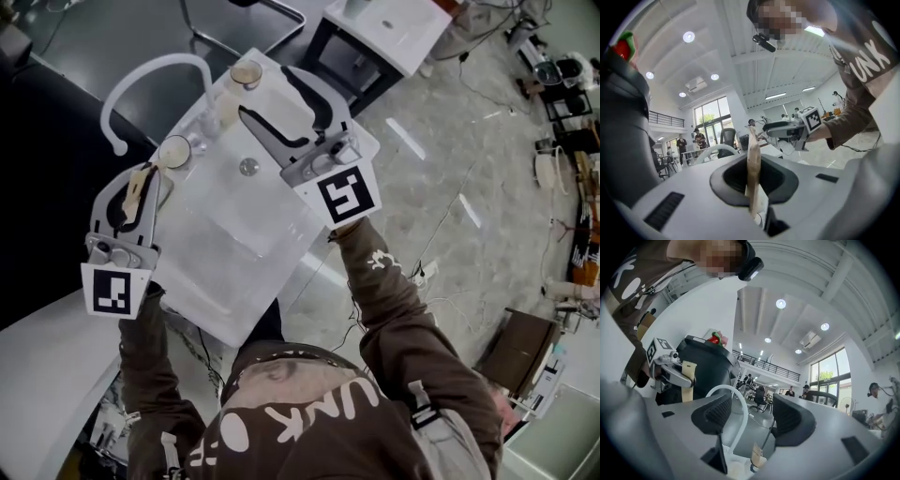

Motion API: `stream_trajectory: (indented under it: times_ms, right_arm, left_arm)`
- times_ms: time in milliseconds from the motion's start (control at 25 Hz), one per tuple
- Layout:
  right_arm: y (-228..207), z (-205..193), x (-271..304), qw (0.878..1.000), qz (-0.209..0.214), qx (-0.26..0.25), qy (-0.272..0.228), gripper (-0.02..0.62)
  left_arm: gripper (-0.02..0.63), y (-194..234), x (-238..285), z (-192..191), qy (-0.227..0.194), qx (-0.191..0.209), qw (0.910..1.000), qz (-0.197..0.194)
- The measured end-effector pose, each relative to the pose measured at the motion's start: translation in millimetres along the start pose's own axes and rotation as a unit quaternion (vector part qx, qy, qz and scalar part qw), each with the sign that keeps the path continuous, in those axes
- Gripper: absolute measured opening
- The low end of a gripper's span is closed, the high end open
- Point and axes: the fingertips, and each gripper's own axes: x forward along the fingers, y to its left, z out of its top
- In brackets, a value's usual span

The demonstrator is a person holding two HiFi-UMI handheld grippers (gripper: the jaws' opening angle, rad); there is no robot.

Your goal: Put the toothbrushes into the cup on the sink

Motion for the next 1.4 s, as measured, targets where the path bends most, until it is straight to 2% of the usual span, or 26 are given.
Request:
stream_trajectory:
  times_ms: [240,840,1160,1400]
  right_arm:
    - [-6,-11,-13,1.0,-0.006,0.006,0.019,0.268]
    - [-6,-28,-31,0.999,-0.007,0.007,0.04,0.268]
    - [-4,-25,-42,0.999,-0.009,0.004,0.044,0.267]
    - [5,-22,-49,0.999,-0.01,0.005,0.046,0.267]
  left_arm:
    - [0.028,11,34,-50,0.011,-0.041,0.9991,0.006]
    - [0.027,6,73,-133,0.035,-0.046,0.9983,0.003]
    - [0.026,6,84,-162,0.044,-0.063,0.9969,0.015]
    - [0.04,5,80,-148,0.034,-0.055,0.9978,0.011]
